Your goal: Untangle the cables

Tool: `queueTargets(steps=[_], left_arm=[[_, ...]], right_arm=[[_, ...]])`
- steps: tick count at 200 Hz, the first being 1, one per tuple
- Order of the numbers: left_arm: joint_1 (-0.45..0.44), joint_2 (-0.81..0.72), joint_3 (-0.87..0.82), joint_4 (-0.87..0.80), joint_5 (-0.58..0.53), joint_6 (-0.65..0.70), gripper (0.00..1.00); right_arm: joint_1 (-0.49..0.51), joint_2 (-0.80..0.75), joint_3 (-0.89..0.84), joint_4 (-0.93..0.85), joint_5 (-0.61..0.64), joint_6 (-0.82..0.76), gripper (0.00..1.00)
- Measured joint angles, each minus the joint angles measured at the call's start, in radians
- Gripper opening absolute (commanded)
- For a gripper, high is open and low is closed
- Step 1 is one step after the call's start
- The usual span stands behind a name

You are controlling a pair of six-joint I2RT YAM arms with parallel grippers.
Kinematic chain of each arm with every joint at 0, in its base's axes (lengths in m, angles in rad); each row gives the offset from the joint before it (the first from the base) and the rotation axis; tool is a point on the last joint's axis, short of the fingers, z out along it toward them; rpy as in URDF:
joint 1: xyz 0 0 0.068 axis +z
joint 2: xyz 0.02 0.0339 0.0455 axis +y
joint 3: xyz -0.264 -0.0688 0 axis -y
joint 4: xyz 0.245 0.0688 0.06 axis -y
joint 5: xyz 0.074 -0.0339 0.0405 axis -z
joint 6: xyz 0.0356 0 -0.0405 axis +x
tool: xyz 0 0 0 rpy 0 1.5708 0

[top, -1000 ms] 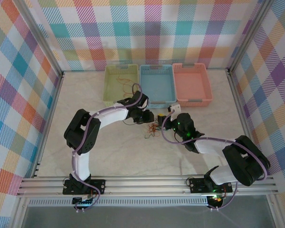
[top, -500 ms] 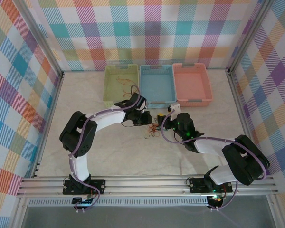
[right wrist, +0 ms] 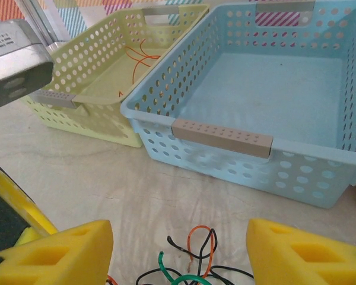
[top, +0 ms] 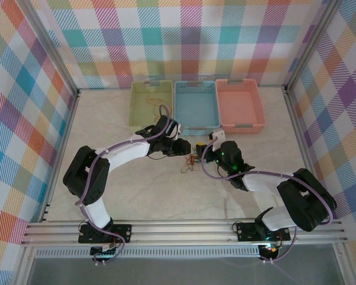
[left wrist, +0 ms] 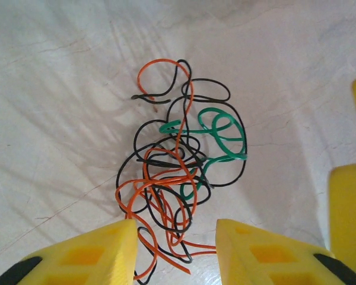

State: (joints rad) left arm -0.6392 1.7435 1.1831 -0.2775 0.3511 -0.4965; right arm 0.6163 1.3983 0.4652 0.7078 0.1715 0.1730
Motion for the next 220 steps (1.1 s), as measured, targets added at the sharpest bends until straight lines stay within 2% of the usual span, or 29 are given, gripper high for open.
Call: queueTargets(steps=[26, 62, 98, 138, 166, 201, 220], left_arm=[[-0.001, 0.004, 0.001, -0.001, 0.005, 0.015, 0.48], [-0.005, 0.041, 0.013, -0.008, 0.012, 0.019, 0.49], [-0.006, 0.084, 0.024, -0.035, 0.015, 0.021, 0.47], [-0.006, 0.090, 0.032, -0.053, 0.015, 0.024, 0.34], [-0.006, 0.097, 0.039, -0.060, 0.015, 0.023, 0.29], [-0.006, 0.105, 0.042, -0.061, 0.016, 0.023, 0.29], [-0.006, 0.113, 0.047, -0.061, 0.017, 0.021, 0.33]], right_arm=[[0.000, 0.000, 0.002, 0.000, -0.001, 0.000, 0.62], [0.000, 0.002, 0.002, -0.006, -0.006, 0.000, 0.62], [0.000, 0.002, 0.002, -0.007, -0.008, 0.000, 0.62], [0.000, 0.002, 0.003, -0.008, -0.008, 0.000, 0.62], [0.000, 0.003, 0.003, -0.016, -0.016, 0.000, 0.62], [0.000, 0.011, 0.011, -0.022, -0.023, 0.000, 0.62], [0.000, 0.012, 0.013, -0.022, -0.023, 0.000, 0.62]])
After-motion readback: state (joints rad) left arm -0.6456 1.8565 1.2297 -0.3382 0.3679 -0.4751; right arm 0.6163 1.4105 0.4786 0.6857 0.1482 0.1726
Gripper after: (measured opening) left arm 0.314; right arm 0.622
